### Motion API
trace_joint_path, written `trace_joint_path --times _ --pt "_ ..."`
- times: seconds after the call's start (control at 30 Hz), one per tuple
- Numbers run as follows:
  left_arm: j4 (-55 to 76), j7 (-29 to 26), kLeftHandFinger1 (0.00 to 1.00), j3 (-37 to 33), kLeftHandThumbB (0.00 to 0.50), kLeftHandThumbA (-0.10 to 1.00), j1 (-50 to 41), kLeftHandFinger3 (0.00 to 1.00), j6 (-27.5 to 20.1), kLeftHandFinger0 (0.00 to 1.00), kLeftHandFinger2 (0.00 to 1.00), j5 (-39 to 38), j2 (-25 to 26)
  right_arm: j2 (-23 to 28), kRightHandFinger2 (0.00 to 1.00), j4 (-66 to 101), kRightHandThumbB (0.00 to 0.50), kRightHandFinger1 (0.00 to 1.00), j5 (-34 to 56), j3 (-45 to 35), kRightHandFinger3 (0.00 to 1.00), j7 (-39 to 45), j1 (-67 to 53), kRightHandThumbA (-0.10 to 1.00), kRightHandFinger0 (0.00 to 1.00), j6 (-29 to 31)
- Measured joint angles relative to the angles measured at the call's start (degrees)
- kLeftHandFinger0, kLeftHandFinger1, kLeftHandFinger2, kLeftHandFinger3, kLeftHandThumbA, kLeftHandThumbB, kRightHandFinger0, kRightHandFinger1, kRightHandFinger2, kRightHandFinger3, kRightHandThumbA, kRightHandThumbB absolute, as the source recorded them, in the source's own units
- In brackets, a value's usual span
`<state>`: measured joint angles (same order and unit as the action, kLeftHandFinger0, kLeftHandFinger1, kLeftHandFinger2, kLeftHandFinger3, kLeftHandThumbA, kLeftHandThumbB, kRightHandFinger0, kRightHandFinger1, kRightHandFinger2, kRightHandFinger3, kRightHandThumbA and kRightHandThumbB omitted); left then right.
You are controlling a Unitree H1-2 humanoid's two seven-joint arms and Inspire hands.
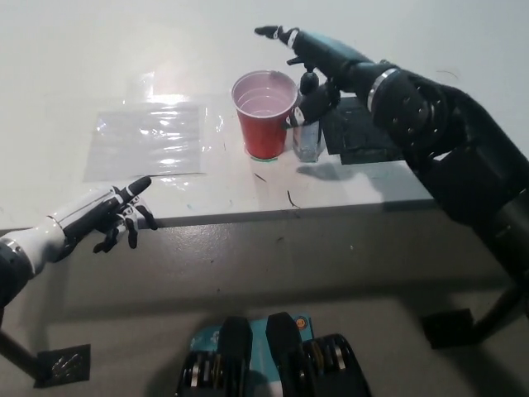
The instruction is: The robot uses its right hand to press the hand soap kept in the middle of the table to get liquid hand soap out
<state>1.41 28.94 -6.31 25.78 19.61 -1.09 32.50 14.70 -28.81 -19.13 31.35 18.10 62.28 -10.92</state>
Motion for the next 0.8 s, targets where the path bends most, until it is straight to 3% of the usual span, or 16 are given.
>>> trace_joint_path --times 0.17,0.37,0.47,0.53,0.6,0.8 --pt "-0.4 1.0 0.07 0.0 0.386 1.0 0.0 0.55 -1.0 0.03 0.24 0.0 0.1 -0.4 1.0 -1.1 0.474 1.0 -3.7 2.3 1.0 -0.6 -0.3 1.0 1.0 2.8" --pt "-0.4 1.7 0.07 -0.1 0.377 1.0 0.1 0.55 -1.5 0.04 0.23 0.0 0.1 -0.3 1.0 -5.0 0.461 1.0 -9.0 5.4 1.0 -2.6 0.2 1.0 1.0 7.8" --pt "-0.4 2.1 0.07 -0.1 0.346 1.0 0.1 0.54 -1.6 0.03 0.24 -0.1 0.1 -0.3 1.0 -6.7 0.458 1.0 -10.7 5.5 1.0 -3.6 0.4 1.0 1.0 10.0" --pt "-0.4 2.3 0.06 -0.1 0.346 1.0 0.3 0.53 -1.7 0.01 0.23 0.0 0.1 -0.3 1.0 -8.0 0.463 1.0 -11.8 5.5 1.0 -4.4 0.5 1.0 1.0 11.3" --pt "-0.4 2.4 0.05 -0.1 0.364 1.0 0.5 0.52 -1.9 0.01 0.23 0.0 0.1 -0.2 1.0 -8.7 0.5 1.0 -12.8 5.5 1.0 -5.0 0.6 1.0 1.0 12.3" --pt "-0.4 2.5 0.07 -0.1 0.377 1.0 1.2 0.54 -2.0 0.04 0.24 0.0 0.1 0.2 1.0 -9.9 0.484 1.0 -15.4 5.6 1.0 -6.2 0.4 1.0 1.0 14.7"
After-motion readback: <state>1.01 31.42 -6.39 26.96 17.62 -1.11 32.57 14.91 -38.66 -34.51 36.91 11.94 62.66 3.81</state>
